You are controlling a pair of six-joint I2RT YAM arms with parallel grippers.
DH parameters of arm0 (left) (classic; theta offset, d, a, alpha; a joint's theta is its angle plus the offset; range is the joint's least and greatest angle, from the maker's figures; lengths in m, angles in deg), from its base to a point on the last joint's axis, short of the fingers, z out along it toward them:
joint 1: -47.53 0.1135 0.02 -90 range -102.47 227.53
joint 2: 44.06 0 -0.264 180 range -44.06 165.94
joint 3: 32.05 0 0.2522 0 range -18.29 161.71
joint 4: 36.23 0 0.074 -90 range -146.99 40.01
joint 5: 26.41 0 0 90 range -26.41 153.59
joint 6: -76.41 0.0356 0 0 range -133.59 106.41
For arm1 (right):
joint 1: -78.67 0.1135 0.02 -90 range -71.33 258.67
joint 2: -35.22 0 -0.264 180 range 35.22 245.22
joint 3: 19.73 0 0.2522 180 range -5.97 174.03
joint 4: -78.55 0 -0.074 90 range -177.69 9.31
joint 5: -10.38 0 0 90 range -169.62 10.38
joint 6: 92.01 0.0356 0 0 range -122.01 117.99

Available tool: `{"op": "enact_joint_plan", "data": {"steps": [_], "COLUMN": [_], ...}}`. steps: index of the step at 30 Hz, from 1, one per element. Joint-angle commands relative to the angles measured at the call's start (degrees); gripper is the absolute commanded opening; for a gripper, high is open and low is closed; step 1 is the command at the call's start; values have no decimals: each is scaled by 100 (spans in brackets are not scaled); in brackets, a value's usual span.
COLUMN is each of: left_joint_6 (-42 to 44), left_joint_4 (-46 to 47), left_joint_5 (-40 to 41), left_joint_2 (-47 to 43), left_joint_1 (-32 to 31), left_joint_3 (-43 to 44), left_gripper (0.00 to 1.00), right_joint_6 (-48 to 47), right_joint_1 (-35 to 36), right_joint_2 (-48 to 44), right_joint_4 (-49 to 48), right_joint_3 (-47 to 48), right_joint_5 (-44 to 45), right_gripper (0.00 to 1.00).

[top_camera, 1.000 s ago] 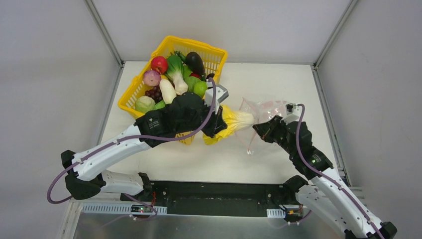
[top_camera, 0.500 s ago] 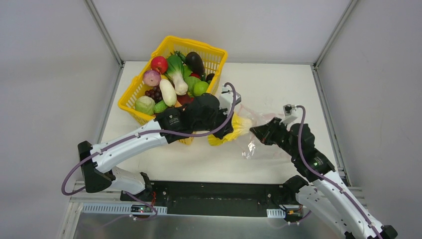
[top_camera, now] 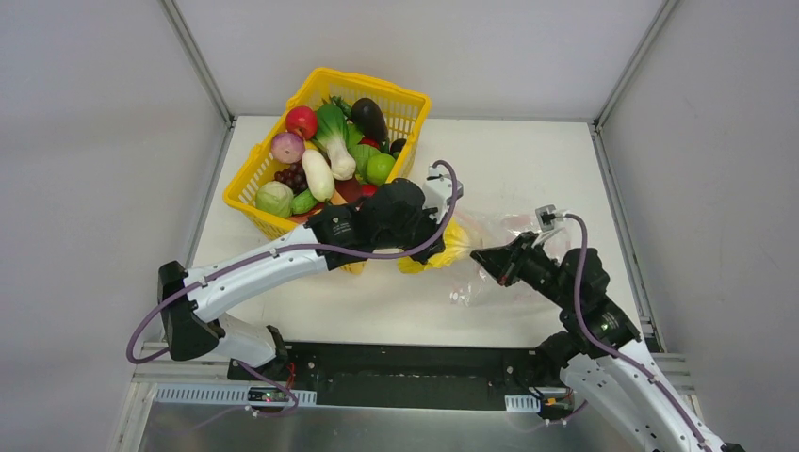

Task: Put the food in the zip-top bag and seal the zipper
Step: Place the fake vegetable in the zipper food storage bag.

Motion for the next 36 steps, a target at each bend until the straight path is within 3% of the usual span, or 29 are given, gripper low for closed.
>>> {"op": "enact_joint_plan", "data": {"steps": [1,10,14,17,20,23,30,34,36], "left_joint_6": [-206,-271,-104,-420,-1161,-1262,-1120,-900,-899], "left_joint_4": [993,1778,1041,1426,3426,4163,4657,4160,4217], "left_joint_5": [0,-1494,-765,-98,-776,-1248,-2013,-1763,-1163], "left_joint_2": [-2,143,71,15,33,25,-357,-725,-891], "left_joint_1": [-11,-18,-7,91,238,237,237,245,252], "left_joint_3": [-152,-238,-209,-814,-1853,-2026,-2163,-2259,-2547], "left_gripper": [0,0,0,0,0,0,0,0,0], "right_joint_6": [-22,112,166,17,-72,-136,-121,-14,45], "right_joint_1": [13,12,17,13,16,17,13,19,12], "right_joint_2": [-236,-60,-124,-6,95,-18,97,303,441], "right_joint_4": [-474,-374,-502,-805,-549,-443,-480,-734,-837], "right_joint_3": [34,84,38,7,215,274,266,218,253], "right_joint_5": [-270,118,90,-1003,-1204,-1159,-835,-810,-1097], "right_gripper": [0,0,0,0,0,0,0,0,0]}}
